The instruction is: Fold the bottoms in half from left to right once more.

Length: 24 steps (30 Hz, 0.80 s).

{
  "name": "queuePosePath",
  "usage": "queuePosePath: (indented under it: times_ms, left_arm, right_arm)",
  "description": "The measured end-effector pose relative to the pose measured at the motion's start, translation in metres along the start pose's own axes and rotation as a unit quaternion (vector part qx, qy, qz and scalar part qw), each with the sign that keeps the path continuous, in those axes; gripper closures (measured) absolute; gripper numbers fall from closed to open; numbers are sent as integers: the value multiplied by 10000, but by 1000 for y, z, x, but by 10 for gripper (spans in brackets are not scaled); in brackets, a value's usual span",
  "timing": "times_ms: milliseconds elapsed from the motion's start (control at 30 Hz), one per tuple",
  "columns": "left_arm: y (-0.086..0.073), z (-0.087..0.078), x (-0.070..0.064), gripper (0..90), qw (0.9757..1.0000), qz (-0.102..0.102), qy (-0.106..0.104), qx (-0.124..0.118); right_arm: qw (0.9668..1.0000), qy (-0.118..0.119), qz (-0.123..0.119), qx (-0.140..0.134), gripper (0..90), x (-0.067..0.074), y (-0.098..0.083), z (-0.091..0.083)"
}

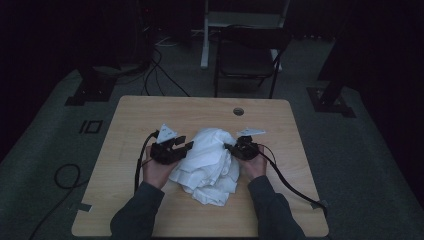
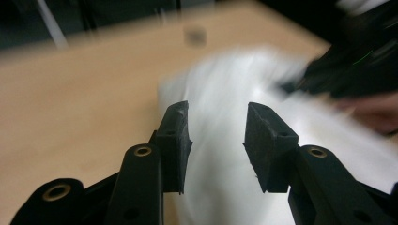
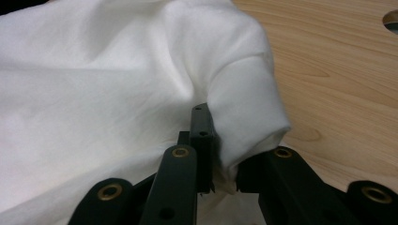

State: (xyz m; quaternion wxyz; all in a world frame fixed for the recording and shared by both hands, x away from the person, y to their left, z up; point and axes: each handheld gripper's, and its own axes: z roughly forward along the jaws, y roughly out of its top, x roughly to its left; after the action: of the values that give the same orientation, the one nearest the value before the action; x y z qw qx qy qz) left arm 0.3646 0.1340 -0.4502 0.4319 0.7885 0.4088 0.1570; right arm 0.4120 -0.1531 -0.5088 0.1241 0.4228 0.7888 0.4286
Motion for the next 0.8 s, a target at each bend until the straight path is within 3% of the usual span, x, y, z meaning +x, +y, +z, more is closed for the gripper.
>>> queuePosePath:
  times_ms: [67,100,200,300,367,400,433,533,567,600,633,667,733,800]
  left_arm:
    - [-6,21,1,619,9991,106,-79,394]
    - [-10,27,-2,623,9987,178,-168,451]
    - [-14,30,-12,621,9989,292,-102,354]
    - [-13,27,-15,619,9991,307,-86,283]
    - [-13,27,-17,617,9991,290,-124,267]
    - [-13,28,-18,616,9991,285,-132,270]
    - [-13,28,-19,616,9992,262,-146,256]
    - [-14,29,-20,617,9993,218,-202,215]
    - [-14,29,-20,618,9993,218,-202,215]
    - [-14,30,-21,618,9992,198,-254,229]
    - [-14,29,-21,618,9991,215,-270,235]
    - [-15,29,-21,618,9991,210,-283,225]
    - [-15,28,-22,616,9992,200,-296,204]
    - [-15,26,-21,606,9992,181,-323,151]
  right_arm:
    - [10000,-63,0,-2,738,1,1,-4]
    - [9999,-110,-6,-37,691,3,2,-9]
    - [9992,-265,-9,-285,551,10,6,-29]
    - [9964,-344,-44,-773,471,20,9,-55]
    - [9934,-496,-197,-1018,475,31,11,-69]
    - [9932,-361,-283,-1074,489,37,11,-73]
    - [9934,-245,-412,-1043,504,44,11,-74]
    - [9943,-272,-766,-691,492,62,8,-61]
    - [9943,-272,-766,-691,492,62,8,-61]
    - [9944,-307,-818,-603,483,64,7,-55]
    - [9953,-333,-857,-309,473,64,4,-38]
    - [9964,-288,-781,-171,518,61,3,-29]
    - [9979,20,-648,-34,790,54,-1,-19]
    - [9983,5,-575,-116,872,51,-2,-23]
